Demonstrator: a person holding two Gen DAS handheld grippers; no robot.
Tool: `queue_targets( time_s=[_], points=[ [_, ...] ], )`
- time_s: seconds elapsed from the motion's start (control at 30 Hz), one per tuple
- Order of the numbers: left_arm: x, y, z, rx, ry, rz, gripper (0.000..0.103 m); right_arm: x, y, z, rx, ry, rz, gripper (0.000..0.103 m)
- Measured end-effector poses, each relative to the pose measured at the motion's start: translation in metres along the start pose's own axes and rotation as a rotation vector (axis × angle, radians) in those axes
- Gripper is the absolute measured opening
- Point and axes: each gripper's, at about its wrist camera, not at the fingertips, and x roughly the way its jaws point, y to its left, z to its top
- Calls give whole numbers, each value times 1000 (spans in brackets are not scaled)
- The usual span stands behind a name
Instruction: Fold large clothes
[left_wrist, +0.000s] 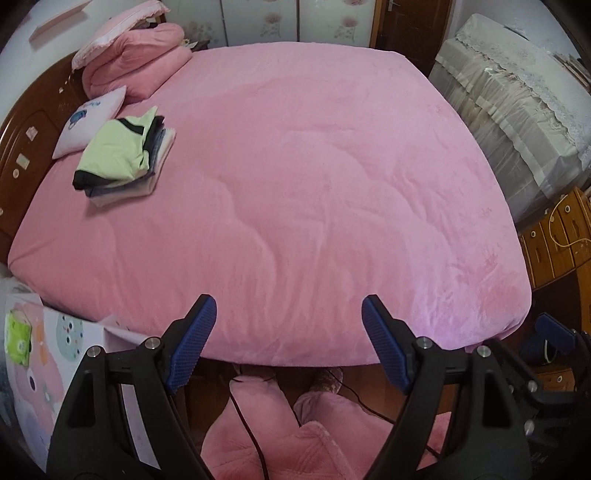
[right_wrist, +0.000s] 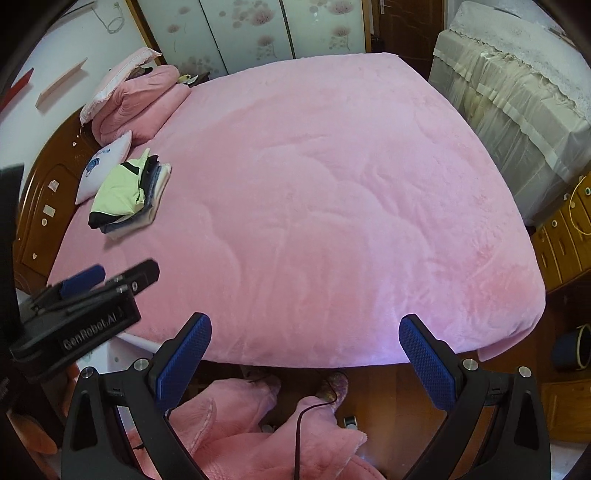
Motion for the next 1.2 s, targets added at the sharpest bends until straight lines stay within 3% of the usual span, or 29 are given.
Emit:
queue_targets(
  time_s=[0.17,0.37,0.73,1.03,1.2],
  points=[
    [3,7,-12,-32,-6,25,79,12,-14,-3,16,6,-33,103],
    [7,10,-17,-38,-18,53,79,26,-15,-6,-59,38,-26,103],
    [33,35,-18,-142,33,19,79,39,-24,-1,-60,40,-20,103],
    [37,23,-6,-68,18,32,80,51,-23,10,-56,18,-58,103],
    [31,16,-1,-38,-14,35,87,56,-24,12,-46,16,-58,103]
  ],
)
